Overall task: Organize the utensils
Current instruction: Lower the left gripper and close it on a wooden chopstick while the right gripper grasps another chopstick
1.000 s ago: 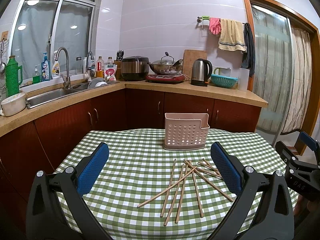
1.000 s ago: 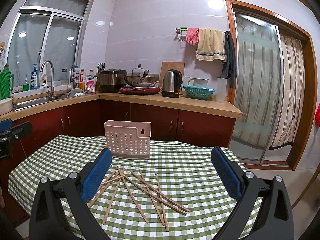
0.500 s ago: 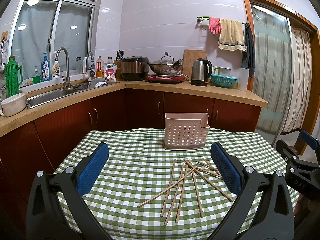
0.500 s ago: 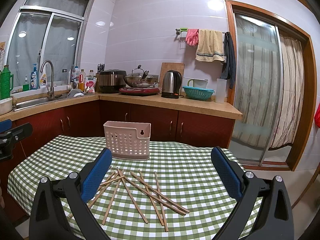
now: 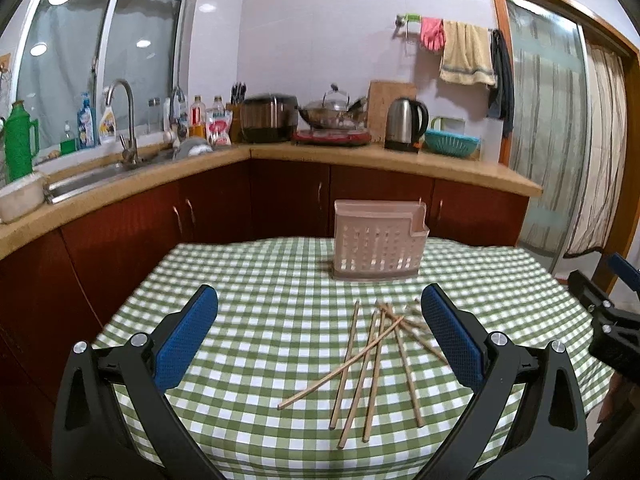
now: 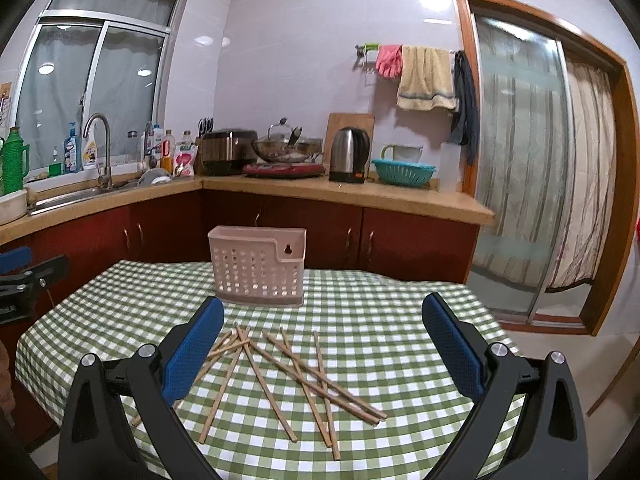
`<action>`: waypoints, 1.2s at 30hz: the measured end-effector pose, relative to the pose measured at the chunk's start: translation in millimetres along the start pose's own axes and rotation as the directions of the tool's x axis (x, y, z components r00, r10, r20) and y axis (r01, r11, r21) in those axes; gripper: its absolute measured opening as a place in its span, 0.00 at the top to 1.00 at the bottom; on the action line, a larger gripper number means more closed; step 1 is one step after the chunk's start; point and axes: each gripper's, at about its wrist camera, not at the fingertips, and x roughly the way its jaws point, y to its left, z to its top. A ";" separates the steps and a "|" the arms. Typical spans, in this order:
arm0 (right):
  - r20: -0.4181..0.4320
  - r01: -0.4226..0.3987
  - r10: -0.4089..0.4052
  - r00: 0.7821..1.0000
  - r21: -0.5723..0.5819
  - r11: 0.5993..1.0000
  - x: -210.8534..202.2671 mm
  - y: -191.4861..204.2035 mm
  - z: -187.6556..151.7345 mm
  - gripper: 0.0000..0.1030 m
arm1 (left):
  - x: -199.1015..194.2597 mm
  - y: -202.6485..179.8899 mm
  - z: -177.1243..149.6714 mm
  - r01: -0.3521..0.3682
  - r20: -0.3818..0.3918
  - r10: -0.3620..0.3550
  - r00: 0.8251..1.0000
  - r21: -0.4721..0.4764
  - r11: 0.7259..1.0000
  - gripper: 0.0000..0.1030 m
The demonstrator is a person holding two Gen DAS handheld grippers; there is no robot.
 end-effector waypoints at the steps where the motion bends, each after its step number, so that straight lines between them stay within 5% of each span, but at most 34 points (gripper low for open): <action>1: -0.011 -0.005 0.005 1.000 -0.001 1.000 5.0 -1.2 -4.7 0.06 | 7.6 2.0 -4.6 0.007 -0.016 -0.007 1.000 -0.003 1.000 0.04; 16: -0.246 -0.065 0.067 0.967 0.017 0.998 87.4 -7.1 -80.6 0.06 | 114.7 30.0 -81.3 -0.025 -0.241 0.036 0.970 0.049 0.999 0.06; 27: -0.308 -0.086 0.089 0.947 0.021 0.996 116.4 -1.8 -97.0 0.06 | 155.9 37.1 -114.5 0.038 -0.376 -0.017 0.927 0.048 0.998 0.36; 36: -0.331 -0.091 0.093 0.939 0.021 0.996 127.8 2.0 -98.6 0.06 | 152.3 34.5 -114.8 0.069 -0.368 -0.045 0.929 0.054 0.996 0.59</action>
